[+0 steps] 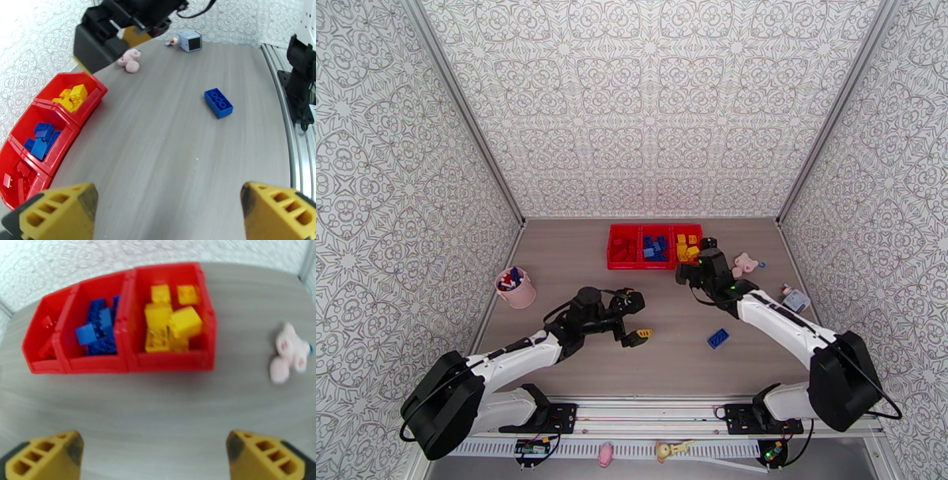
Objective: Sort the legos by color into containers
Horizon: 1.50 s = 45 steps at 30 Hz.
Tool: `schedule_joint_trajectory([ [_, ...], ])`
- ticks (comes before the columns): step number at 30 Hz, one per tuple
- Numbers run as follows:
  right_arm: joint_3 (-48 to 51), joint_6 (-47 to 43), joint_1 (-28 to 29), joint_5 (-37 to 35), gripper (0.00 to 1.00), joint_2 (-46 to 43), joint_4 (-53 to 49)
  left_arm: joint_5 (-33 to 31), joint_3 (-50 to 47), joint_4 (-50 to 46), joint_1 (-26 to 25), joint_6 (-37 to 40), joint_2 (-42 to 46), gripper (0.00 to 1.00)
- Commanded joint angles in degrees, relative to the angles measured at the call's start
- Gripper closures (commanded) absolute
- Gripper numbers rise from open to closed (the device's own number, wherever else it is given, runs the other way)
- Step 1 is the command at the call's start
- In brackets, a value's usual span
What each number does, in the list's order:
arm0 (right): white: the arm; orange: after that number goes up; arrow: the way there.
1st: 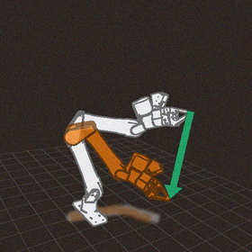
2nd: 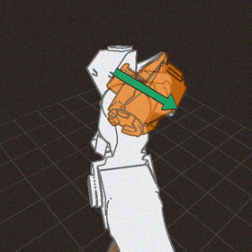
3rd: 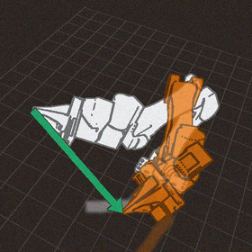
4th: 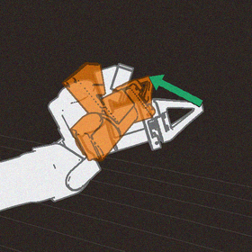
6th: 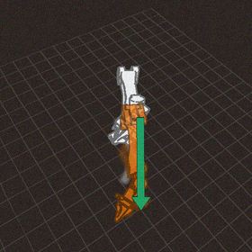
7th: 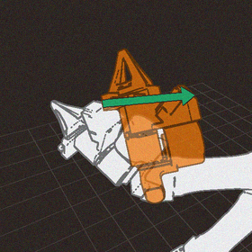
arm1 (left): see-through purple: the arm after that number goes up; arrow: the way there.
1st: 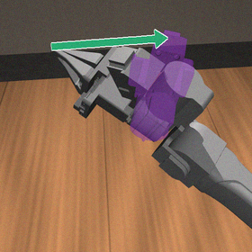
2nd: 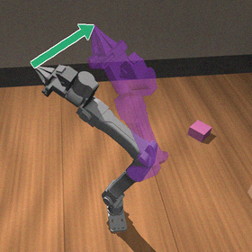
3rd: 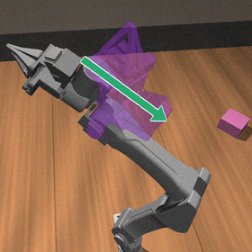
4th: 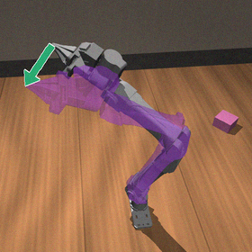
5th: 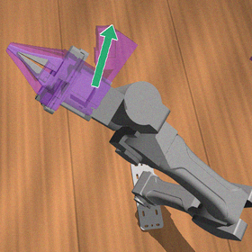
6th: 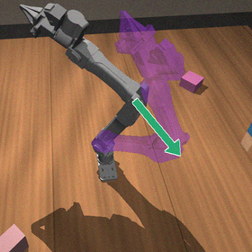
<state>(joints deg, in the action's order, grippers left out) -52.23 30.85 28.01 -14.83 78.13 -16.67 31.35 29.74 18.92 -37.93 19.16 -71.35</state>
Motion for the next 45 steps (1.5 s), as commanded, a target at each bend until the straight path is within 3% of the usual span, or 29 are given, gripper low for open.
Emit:
schedule_joint_trajectory([
  [1,2.15,10.81,-0.35,-4.46,0.0,-3.49,-11.29,3.47,2.25,-4.15,0.88,1.09,0.78,0.0],
  [6,4.87,18.62,-0.33,-3.85,0.03,-6.67,-19.68,5.04,1.9,-3.91,0.95,1.3,0.71,0.0],
  [15,11.0,28.71,0.75,3.06,0.05,-9.97,-26.02,7.09,2.99,-8.01,0.99,3.88,1.19,0.01],
  [33,11.8,32.56,4.25,9.72,0.05,-4.58,-27.97,8.38,2.11,-6.26,0.89,4.73,-0.67,0.0],
  [45,11.1,31.63,4.25,10.22,0.28,-0.72,-25.95,8.89,2.0,-6.06,0.32,4.95,-1.6,0.0],
])
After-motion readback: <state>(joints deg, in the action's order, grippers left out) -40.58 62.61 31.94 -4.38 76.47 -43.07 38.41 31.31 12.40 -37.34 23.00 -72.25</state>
